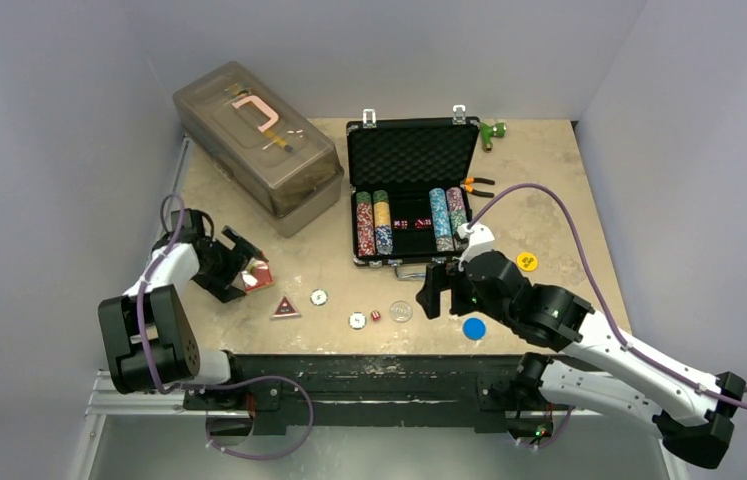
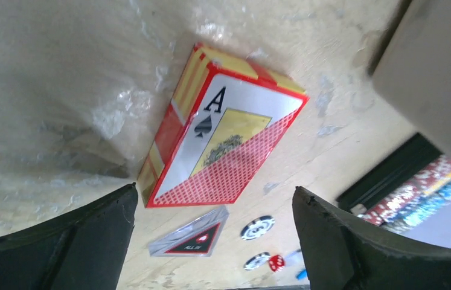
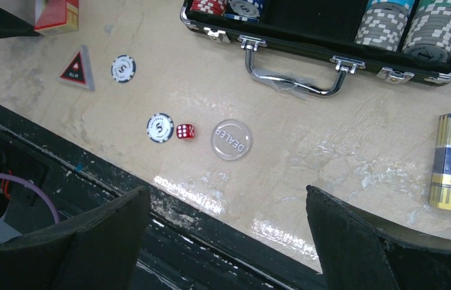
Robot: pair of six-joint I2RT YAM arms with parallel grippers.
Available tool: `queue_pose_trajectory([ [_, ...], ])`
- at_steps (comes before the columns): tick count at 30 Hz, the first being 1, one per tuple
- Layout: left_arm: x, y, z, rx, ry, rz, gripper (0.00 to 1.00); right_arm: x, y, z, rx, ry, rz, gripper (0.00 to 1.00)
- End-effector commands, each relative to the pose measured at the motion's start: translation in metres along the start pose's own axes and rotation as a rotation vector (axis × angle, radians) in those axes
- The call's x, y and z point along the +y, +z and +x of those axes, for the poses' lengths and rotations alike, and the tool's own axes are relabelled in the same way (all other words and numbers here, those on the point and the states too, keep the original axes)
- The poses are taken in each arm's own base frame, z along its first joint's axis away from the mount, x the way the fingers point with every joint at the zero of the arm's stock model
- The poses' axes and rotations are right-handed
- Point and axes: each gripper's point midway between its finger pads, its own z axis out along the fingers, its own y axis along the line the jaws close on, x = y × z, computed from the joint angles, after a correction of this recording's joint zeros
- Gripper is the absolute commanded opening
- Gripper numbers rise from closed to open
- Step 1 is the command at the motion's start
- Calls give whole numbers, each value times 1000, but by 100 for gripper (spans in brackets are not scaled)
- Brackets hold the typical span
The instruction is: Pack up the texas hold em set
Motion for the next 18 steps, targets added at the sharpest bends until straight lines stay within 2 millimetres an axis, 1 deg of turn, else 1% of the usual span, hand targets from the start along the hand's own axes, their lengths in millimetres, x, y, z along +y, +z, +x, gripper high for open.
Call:
queue_pose_trajectory([
  [1, 19, -6, 1, -86, 66, -168, 98, 9, 3, -4, -12, -2, -37, 99],
  [4, 22, -8, -5, -140, 161, -255, 100, 11, 4, -2, -9, 11, -51, 99],
  [6, 16, -3, -6, -155, 223, -263, 100, 11, 6, 1, -3, 18, -53, 99],
  [9, 14, 4, -5, -142, 293, -317, 99, 12, 8, 4, 8, 22, -55, 99],
  [10, 13, 6, -5, -138, 306, -326, 98, 12, 8, 4, 11, 23, -53, 99],
  [11, 11, 9, -4, -129, 321, -329, 92, 12, 8, 4, 13, 23, -52, 99],
  [12, 9, 10, -5, -127, 340, -326, 89, 13, 8, 4, 13, 24, -52, 99],
  [16, 5, 11, -9, -140, 385, -346, 85, 14, 9, 1, 6, 30, -55, 99],
  [18, 7, 12, -11, -140, 395, -379, 83, 15, 9, 1, 7, 32, -54, 99],
])
